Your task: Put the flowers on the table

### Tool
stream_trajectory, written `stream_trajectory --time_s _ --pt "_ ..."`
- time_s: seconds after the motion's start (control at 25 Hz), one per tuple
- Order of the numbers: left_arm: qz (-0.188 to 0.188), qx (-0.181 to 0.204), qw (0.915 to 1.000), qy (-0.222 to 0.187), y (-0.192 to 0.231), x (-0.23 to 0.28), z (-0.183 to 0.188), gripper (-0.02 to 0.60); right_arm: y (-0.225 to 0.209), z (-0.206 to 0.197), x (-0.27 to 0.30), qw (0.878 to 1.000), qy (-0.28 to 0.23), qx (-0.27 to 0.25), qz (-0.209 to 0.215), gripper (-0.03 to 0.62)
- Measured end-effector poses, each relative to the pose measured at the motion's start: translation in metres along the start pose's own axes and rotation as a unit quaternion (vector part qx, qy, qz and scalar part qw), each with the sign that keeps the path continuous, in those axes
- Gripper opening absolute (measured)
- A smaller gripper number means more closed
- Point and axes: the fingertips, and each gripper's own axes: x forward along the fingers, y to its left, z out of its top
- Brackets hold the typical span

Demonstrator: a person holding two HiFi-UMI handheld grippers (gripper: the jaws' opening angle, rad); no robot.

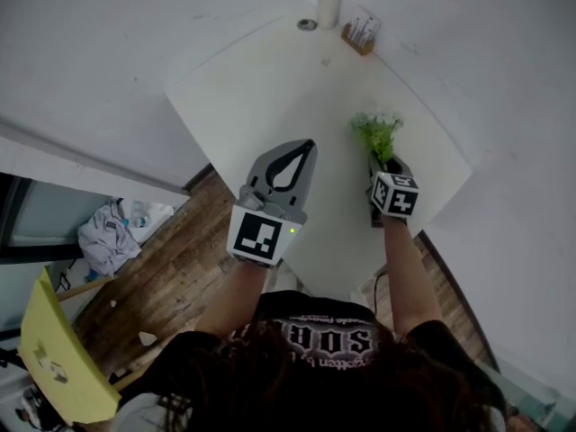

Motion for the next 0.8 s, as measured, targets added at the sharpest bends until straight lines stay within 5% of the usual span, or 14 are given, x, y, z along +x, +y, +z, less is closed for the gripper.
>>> stream_trajectory --time_s 0.56,0.8 --pt "-0.007 -0.009 0.9999 0.0 0.003 -0.003 -0.002 -0.002 0.012 -0.01 0.0 0.998 0.04 -0.022 0.032 0.283" --pt "-0.013 -0.007 0.9998 -0.009 0.004 -0.008 0.004 -0.002 0.017 -0.002 -0.017 0.999 0.027 -0.018 0.03 0.307"
